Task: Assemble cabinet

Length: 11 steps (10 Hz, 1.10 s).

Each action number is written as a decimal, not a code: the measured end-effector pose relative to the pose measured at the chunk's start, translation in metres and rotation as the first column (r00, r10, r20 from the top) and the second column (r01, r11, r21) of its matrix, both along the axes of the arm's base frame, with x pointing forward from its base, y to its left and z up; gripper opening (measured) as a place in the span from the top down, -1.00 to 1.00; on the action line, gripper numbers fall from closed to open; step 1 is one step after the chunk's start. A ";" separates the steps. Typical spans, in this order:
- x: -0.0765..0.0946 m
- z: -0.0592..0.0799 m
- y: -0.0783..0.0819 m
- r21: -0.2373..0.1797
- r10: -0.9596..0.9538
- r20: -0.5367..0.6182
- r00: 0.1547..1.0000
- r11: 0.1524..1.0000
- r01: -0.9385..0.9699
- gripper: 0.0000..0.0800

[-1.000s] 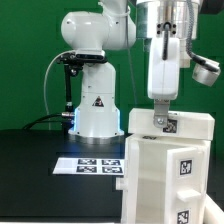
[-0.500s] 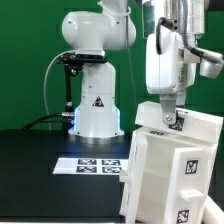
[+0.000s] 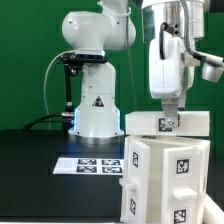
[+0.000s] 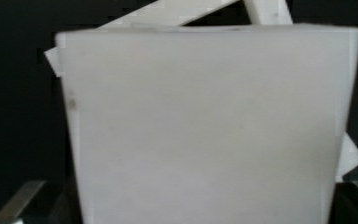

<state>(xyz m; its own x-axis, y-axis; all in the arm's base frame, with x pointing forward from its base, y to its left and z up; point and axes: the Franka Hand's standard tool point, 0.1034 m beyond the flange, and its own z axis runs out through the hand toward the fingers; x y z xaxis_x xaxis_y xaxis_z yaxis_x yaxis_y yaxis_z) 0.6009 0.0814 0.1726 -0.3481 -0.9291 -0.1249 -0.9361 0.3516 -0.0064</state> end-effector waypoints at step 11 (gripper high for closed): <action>0.016 0.040 0.007 -0.055 0.805 0.033 0.592 0.593 -0.803 -0.62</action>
Offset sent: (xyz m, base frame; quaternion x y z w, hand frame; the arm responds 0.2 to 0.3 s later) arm 0.0000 0.0000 0.0000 0.0000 0.0000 0.0000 1.0000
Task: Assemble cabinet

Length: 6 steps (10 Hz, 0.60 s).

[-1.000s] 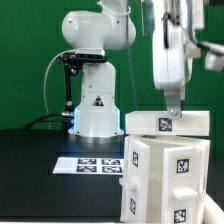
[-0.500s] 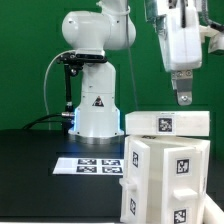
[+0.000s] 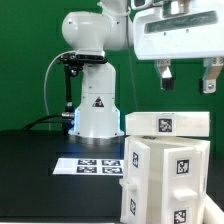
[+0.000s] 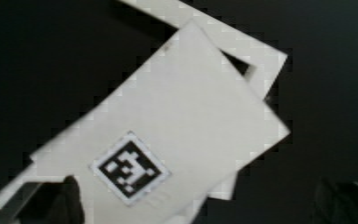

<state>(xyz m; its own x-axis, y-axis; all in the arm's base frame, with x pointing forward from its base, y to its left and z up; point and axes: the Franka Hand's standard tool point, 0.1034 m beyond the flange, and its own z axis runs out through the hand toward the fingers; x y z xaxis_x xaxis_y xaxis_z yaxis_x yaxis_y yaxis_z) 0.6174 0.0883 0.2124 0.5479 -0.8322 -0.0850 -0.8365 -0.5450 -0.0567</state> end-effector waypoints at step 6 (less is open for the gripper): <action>0.003 0.003 -0.006 -0.068 0.576 0.029 0.817 0.816 -0.573 -0.62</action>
Offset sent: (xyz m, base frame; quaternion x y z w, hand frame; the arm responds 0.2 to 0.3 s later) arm 0.0000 0.0000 0.0000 0.0000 0.0000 -0.1938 0.9810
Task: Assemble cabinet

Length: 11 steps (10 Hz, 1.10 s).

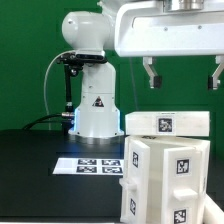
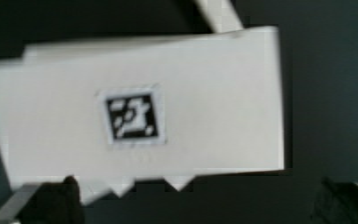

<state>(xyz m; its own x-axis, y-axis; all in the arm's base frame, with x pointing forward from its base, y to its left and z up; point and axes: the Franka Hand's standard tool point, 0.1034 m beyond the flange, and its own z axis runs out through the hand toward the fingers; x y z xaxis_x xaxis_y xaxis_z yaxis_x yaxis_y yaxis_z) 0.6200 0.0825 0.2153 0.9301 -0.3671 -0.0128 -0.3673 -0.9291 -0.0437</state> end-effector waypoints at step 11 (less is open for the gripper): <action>-0.005 -0.012 0.001 -0.012 0.887 -0.034 0.461 0.460 -0.888 -0.62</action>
Offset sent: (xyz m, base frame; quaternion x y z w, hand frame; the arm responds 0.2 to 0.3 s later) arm 0.0002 0.0004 -0.0122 0.0122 -0.0866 -0.2207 0.9714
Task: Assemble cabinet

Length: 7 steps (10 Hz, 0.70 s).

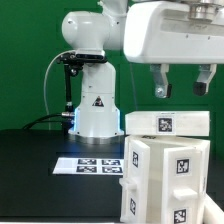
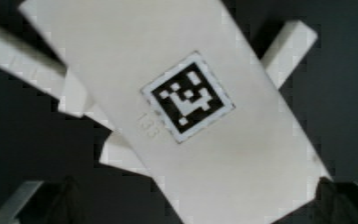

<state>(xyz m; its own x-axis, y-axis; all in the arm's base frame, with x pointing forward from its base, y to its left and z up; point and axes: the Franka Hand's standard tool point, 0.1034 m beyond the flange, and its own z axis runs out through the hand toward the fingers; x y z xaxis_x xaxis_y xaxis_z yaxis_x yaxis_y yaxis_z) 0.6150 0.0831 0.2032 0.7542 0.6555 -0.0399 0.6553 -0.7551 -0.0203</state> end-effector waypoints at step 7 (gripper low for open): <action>-0.009 -0.012 0.004 -0.001 0.287 -0.015 0.958 0.958 -0.287 -0.62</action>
Offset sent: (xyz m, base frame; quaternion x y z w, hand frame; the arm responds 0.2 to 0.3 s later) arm 0.0000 0.0000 0.0000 0.0000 0.0000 -0.1938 0.9810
